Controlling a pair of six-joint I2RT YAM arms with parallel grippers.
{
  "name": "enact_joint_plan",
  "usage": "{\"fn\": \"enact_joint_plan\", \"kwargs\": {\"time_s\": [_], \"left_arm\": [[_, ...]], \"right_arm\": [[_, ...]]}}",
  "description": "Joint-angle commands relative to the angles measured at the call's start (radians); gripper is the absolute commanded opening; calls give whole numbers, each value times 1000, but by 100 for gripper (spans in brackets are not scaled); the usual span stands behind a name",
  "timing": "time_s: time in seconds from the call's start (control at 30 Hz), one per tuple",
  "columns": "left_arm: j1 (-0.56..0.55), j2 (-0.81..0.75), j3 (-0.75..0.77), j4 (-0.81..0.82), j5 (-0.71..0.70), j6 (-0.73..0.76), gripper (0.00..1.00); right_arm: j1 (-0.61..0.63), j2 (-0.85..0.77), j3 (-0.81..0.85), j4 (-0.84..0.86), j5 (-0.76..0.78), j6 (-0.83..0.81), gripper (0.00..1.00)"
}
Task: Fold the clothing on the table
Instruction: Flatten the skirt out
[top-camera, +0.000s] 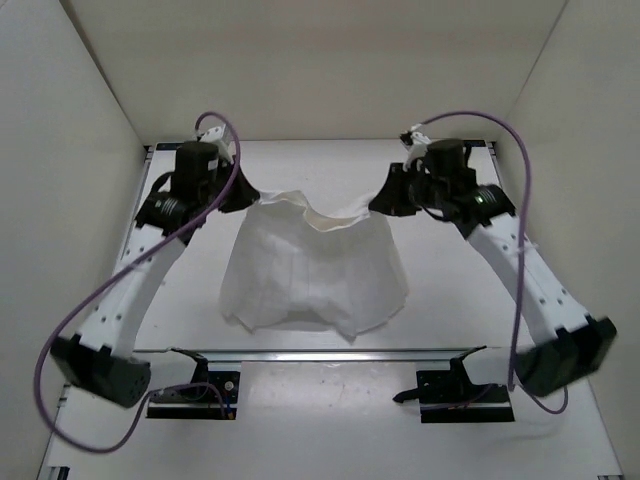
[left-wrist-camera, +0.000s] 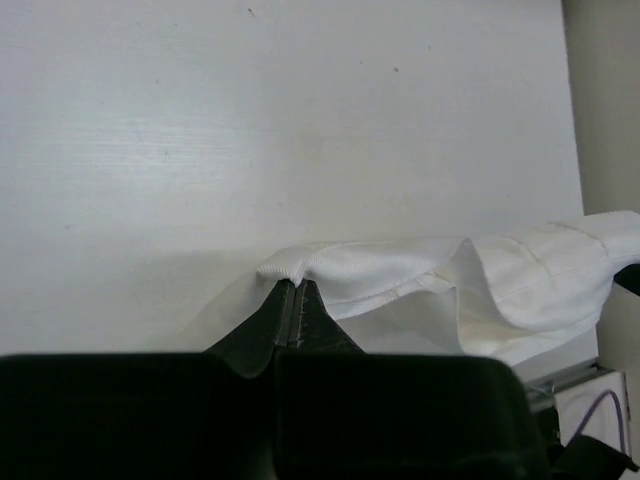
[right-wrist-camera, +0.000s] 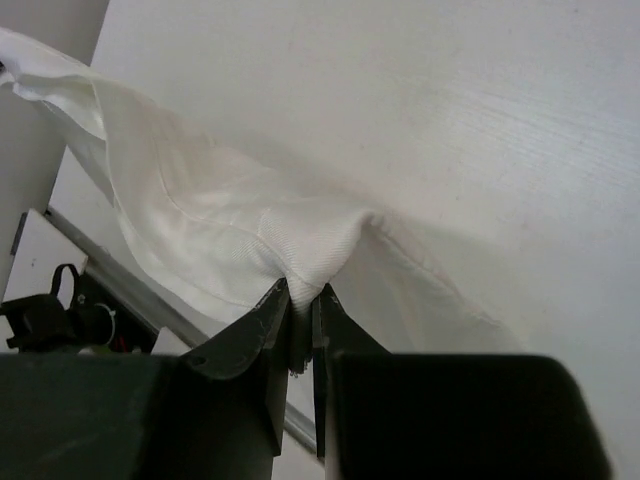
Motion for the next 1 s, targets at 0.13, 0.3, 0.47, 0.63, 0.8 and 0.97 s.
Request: {"fn": "enact_joint_plan", "kwargs": {"time_s": [0.13,0.3,0.47,0.63,0.8,0.97], "left_arm": [[69,240,582,-132,6,86,0],[69,190,524,-72,-3,86,0],[49,55,-12,118,23,34,0],[-10,27,-505,284,43,-29,0],[-105,15,-722,331,63,-80,2],[-179,-105,-790,241,60,-110,0]], "right_arm": [[51,231,525,-31,120,-120,0],[-41,202,417,61,54,-100,0],[-113,136,16,199,-19,-21,0],[-127,79,-394,345,-18,71,0],[-52,47,-603,284,103,122,0],[32,-97,-677,125,180,185,0]]}}
